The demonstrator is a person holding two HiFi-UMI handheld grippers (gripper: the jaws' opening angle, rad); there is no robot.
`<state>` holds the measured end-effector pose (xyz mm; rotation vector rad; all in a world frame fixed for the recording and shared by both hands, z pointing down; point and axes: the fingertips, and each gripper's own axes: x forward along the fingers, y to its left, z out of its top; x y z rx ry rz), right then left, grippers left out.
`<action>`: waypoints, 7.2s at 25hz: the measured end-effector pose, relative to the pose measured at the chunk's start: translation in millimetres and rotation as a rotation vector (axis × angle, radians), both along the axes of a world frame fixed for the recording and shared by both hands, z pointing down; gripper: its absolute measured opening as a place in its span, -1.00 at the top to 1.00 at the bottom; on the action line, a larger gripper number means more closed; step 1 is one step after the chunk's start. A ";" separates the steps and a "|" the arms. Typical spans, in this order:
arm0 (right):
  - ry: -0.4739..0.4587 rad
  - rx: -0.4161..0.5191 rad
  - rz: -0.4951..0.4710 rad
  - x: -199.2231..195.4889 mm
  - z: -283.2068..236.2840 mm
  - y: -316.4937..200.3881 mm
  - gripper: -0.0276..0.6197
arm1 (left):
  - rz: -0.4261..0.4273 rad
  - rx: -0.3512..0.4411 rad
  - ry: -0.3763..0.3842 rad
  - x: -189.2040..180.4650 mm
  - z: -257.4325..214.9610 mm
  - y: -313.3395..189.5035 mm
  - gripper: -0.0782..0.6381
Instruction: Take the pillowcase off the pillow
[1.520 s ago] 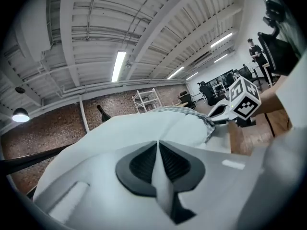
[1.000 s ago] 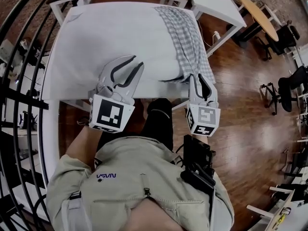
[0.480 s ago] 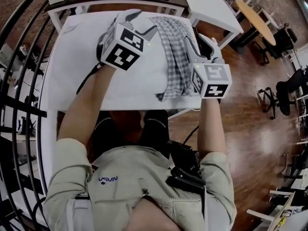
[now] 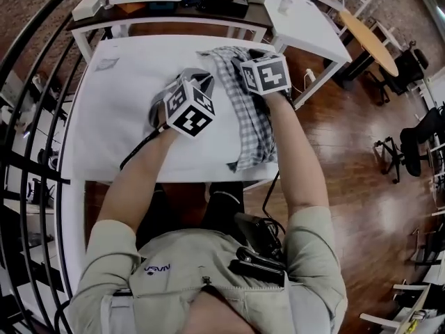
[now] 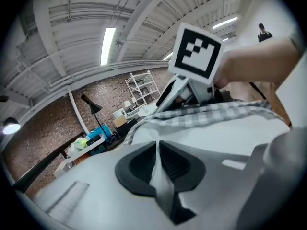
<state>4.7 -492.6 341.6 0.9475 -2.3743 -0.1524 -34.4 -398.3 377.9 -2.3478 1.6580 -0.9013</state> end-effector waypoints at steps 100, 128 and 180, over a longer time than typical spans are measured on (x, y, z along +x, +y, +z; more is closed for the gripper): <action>-0.067 0.361 0.329 143.7 39.6 224.0 0.84 | 0.258 0.199 0.264 42.2 -65.7 137.0 0.72; -0.327 0.280 0.171 186.4 -34.0 169.9 0.60 | 0.318 0.272 0.148 34.3 -120.0 117.1 0.21; -0.474 0.082 0.161 156.4 -13.0 81.6 0.48 | 0.083 0.183 0.346 -31.6 -87.2 21.3 0.47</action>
